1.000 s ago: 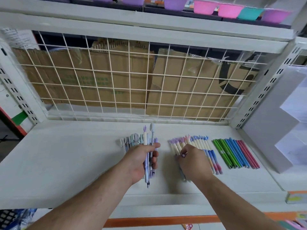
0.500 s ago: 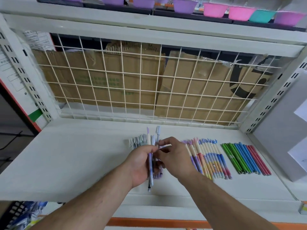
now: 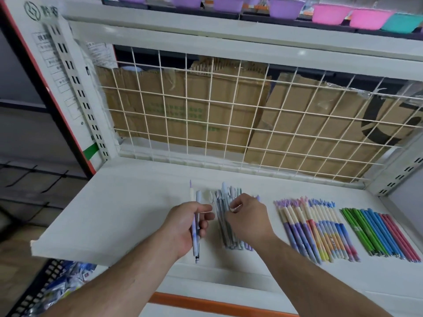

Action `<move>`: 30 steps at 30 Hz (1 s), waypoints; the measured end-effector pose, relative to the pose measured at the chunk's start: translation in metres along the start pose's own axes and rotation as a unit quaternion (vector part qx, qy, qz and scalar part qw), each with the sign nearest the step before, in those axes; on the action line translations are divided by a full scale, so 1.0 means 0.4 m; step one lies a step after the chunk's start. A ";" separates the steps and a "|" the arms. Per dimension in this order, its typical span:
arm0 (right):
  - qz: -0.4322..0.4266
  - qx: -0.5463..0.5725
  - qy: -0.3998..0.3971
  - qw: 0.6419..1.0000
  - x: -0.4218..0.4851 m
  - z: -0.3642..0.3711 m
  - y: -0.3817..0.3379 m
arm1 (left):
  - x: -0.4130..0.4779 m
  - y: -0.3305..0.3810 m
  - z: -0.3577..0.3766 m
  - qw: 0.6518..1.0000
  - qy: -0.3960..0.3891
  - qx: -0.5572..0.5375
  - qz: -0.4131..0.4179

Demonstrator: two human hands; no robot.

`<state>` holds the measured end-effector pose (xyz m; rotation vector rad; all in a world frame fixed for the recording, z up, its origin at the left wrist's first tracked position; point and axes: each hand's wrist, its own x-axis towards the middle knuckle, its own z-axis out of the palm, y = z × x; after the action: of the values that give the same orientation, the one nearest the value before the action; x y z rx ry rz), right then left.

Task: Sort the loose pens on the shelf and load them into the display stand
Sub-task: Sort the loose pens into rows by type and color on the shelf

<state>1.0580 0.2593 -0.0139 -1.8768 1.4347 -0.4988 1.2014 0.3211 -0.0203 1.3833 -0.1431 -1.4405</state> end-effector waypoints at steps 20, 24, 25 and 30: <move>0.015 0.169 -0.070 0.983 -0.052 0.036 -0.065 | 0.013 0.013 0.016 0.982 -0.180 -0.050 -0.008; 0.023 0.129 0.003 0.991 -0.034 0.032 -0.045 | 0.015 0.018 0.014 0.990 -0.137 -0.037 0.002; 0.022 0.096 0.027 0.995 -0.027 0.030 -0.038 | 0.019 0.018 0.012 0.994 -0.102 -0.036 0.004; 0.022 -0.006 0.050 0.998 -0.006 0.019 -0.024 | 0.034 0.019 -0.010 1.000 -0.003 -0.004 0.008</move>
<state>1.0688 0.2653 -0.0118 -1.8480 1.5449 -0.5712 1.2125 0.3105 -0.0248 1.3683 -0.1518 -1.4301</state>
